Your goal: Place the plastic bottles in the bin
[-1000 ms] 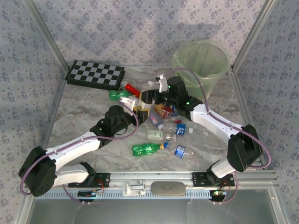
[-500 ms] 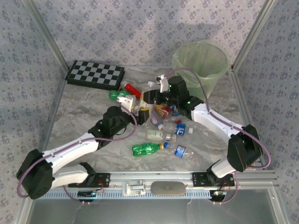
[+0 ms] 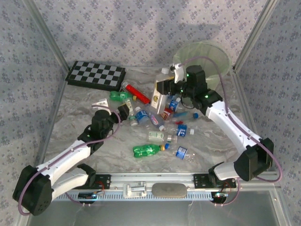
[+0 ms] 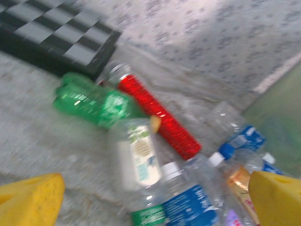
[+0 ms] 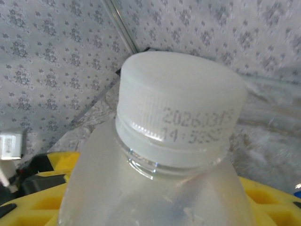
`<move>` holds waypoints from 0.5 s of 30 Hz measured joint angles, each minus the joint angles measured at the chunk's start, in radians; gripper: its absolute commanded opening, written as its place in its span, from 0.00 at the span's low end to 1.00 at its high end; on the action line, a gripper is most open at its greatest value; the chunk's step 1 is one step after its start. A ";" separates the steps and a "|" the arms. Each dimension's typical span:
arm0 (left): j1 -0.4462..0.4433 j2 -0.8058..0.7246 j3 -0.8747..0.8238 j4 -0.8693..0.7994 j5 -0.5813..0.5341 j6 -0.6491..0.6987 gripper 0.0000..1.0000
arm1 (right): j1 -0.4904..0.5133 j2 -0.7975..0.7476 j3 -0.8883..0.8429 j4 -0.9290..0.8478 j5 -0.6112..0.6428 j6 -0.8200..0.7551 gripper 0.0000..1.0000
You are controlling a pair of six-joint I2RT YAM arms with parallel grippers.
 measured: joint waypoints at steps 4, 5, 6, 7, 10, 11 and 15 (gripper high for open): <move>0.011 0.000 -0.023 -0.042 -0.005 -0.069 1.00 | -0.041 -0.006 0.093 -0.056 -0.010 -0.060 0.52; 0.011 0.001 -0.023 -0.044 -0.005 -0.081 1.00 | -0.055 -0.006 0.120 -0.068 -0.011 -0.072 0.52; 0.011 0.002 -0.023 -0.044 -0.005 -0.088 1.00 | -0.069 -0.006 0.146 -0.077 -0.010 -0.084 0.52; 0.011 0.003 -0.023 -0.044 -0.005 -0.095 1.00 | -0.080 -0.006 0.168 -0.080 -0.010 -0.092 0.52; 0.011 0.022 -0.023 -0.044 0.002 -0.103 1.00 | -0.116 -0.007 0.235 -0.088 0.002 -0.120 0.52; 0.011 0.034 -0.023 -0.043 0.010 -0.105 1.00 | -0.127 -0.008 0.256 -0.088 0.013 -0.129 0.52; 0.011 0.085 -0.021 -0.037 0.044 -0.105 1.00 | -0.170 -0.011 0.319 -0.085 0.086 -0.167 0.52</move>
